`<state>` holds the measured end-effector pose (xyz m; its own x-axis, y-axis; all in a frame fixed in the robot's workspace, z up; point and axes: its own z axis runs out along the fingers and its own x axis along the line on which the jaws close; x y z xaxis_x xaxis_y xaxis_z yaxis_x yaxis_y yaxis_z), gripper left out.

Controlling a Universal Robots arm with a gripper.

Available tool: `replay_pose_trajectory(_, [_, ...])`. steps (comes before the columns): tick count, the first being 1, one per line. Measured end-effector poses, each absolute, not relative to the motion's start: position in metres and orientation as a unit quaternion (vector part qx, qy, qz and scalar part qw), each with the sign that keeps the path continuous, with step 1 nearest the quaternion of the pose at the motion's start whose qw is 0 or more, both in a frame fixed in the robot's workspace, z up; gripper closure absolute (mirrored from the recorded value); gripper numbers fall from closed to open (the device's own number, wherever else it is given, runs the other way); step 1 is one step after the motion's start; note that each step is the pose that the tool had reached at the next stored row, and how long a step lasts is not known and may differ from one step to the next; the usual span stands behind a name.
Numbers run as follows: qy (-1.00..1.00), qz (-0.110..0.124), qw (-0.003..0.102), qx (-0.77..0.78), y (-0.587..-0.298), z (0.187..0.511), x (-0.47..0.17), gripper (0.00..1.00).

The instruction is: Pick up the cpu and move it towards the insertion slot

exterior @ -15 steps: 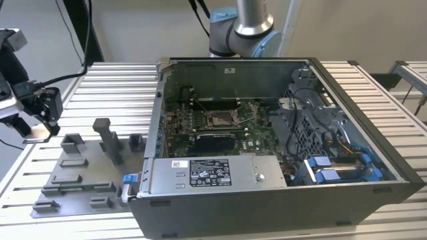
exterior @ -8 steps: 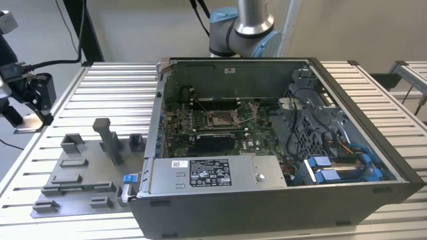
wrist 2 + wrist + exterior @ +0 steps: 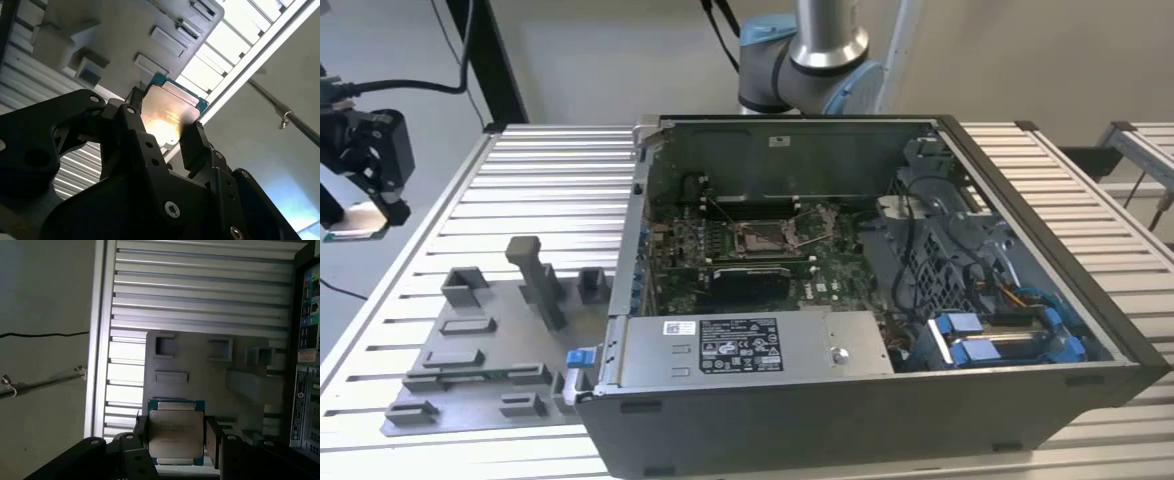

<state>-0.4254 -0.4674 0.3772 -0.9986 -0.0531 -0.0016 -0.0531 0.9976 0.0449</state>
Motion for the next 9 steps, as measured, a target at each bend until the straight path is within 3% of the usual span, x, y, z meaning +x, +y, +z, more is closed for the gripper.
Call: replay_pose_trajectory(9, [0.999, 0.023, 0.000, -0.027, -0.4674, 0.3835, -0.4179, 1.00])
